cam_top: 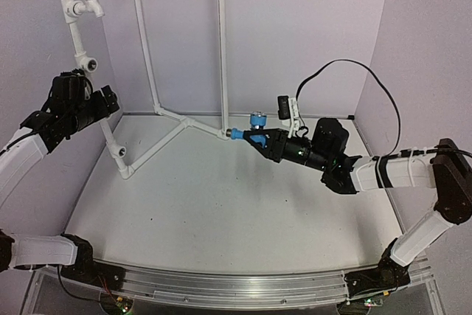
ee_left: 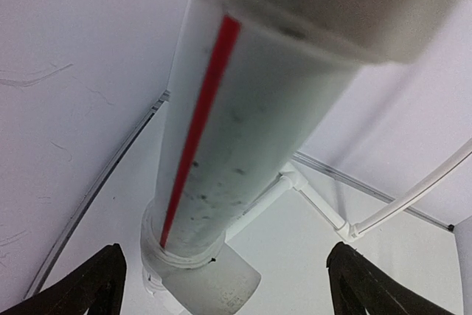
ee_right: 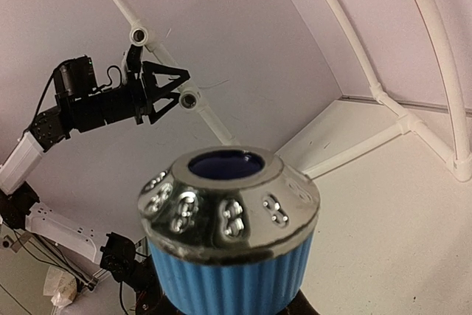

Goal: Install the water faucets

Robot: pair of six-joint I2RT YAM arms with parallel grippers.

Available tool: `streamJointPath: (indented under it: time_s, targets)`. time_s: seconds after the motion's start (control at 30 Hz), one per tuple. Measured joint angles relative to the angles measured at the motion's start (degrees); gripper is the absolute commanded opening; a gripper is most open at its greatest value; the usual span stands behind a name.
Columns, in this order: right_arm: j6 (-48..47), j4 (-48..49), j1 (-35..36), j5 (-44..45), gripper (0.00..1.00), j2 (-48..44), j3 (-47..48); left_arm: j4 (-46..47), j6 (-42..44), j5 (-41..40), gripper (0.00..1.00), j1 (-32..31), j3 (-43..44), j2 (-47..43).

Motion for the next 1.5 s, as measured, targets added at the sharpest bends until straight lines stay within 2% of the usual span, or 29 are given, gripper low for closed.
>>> streamJointPath:
  time_s: [0.17,0.33,0.5,0.77,1.0,1.3,1.5]
  targets:
    - [-0.01,-0.05,0.00,0.14,0.00,-0.08,-0.73,-0.06,0.24,1.87,1.00,-0.03,-0.16,-2.24]
    - [-0.02,-0.04,0.00,0.15,0.00,-0.11,-0.91,-1.29,2.64,3.55,1.00,-0.07,-0.70,-10.07]
    - [-0.20,-0.04,0.00,-0.01,0.00,-0.11,-0.91,-6.39,4.16,4.46,1.00,-0.07,3.44,-12.65]
    - [-0.80,-0.03,0.00,-0.03,0.00,-1.21,-1.29,-13.69,4.73,4.97,1.00,-0.07,25.37,-4.15]
    - [-1.09,0.11,0.00,0.00,0.00,-3.31,-2.18,-16.13,8.62,3.37,0.98,-0.07,34.87,2.09]
    - [-1.05,0.58,0.00,0.17,0.00,-3.43,-2.36,-15.27,17.42,-4.32,0.84,-0.06,36.98,10.46]
    - [-0.90,1.04,0.00,0.25,0.00,-3.43,-2.64,-9.34,21.89,-7.53,0.82,-0.02,33.10,8.95]
